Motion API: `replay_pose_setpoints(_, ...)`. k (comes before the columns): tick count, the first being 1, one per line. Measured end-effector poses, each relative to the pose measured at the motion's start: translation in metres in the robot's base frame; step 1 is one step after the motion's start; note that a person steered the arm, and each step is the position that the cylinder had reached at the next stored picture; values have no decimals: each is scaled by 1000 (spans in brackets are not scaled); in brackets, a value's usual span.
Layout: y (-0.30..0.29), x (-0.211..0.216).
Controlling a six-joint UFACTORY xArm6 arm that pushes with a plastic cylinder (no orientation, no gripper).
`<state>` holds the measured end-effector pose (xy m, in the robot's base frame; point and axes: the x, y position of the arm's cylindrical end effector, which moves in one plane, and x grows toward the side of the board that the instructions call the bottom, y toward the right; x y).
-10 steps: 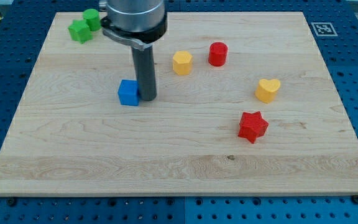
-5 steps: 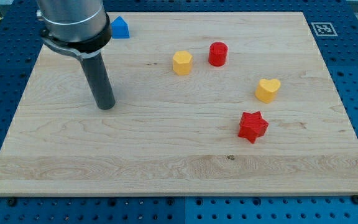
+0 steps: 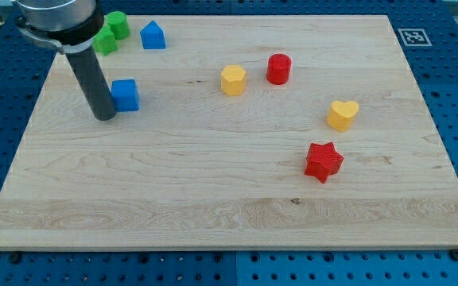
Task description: Move the blue cube into the triangle
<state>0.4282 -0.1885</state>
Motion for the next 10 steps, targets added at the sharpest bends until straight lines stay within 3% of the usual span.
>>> replay_pose_setpoints(4, 7, 19)
replay_pose_setpoints(6, 44, 5)
replay_pose_setpoints(9, 44, -44)
replay_pose_setpoints(10, 44, -33)
